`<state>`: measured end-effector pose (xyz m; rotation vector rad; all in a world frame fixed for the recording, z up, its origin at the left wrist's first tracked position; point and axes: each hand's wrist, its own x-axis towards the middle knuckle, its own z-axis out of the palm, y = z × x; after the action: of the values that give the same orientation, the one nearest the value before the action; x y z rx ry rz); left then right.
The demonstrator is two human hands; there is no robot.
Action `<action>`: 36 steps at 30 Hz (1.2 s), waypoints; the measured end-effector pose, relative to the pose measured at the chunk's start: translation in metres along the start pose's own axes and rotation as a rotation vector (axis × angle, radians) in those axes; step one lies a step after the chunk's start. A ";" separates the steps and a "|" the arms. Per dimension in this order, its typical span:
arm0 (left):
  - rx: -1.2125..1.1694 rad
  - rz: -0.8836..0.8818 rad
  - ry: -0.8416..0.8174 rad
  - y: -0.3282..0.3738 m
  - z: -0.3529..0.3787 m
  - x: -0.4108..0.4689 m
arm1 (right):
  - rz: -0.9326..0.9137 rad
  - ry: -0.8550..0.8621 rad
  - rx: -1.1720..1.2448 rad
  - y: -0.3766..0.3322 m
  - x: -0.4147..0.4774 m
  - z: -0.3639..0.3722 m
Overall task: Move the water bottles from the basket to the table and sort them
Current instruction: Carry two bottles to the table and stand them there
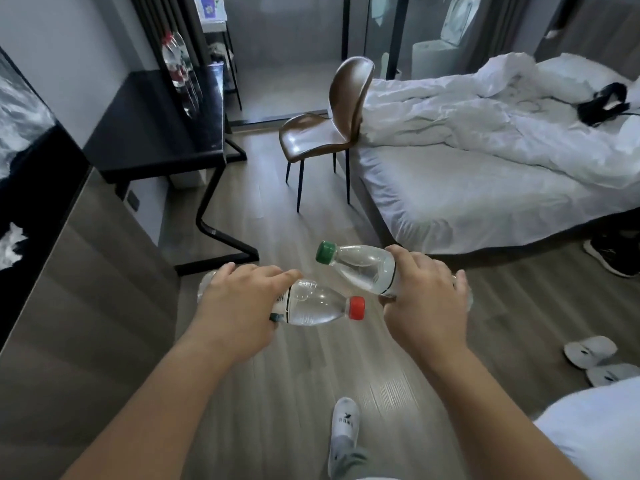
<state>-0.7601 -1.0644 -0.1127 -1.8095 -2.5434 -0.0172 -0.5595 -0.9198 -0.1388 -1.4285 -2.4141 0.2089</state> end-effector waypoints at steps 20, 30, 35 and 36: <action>-0.007 -0.113 -0.008 -0.138 0.009 0.312 | -0.159 -0.053 -0.029 -0.073 0.361 0.084; -0.012 -0.036 0.042 -0.259 0.001 0.490 | -0.120 -0.045 -0.060 -0.152 0.534 0.143; -0.006 -0.056 0.065 -0.305 0.002 0.557 | -0.111 -0.026 -0.072 -0.182 0.604 0.166; -0.008 -0.062 0.068 -0.313 0.003 0.569 | -0.112 -0.028 -0.075 -0.186 0.619 0.172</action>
<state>-1.2426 -0.6292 -0.1023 -1.7006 -2.5553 -0.0890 -1.0484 -0.4640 -0.1198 -1.3245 -2.5399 0.1138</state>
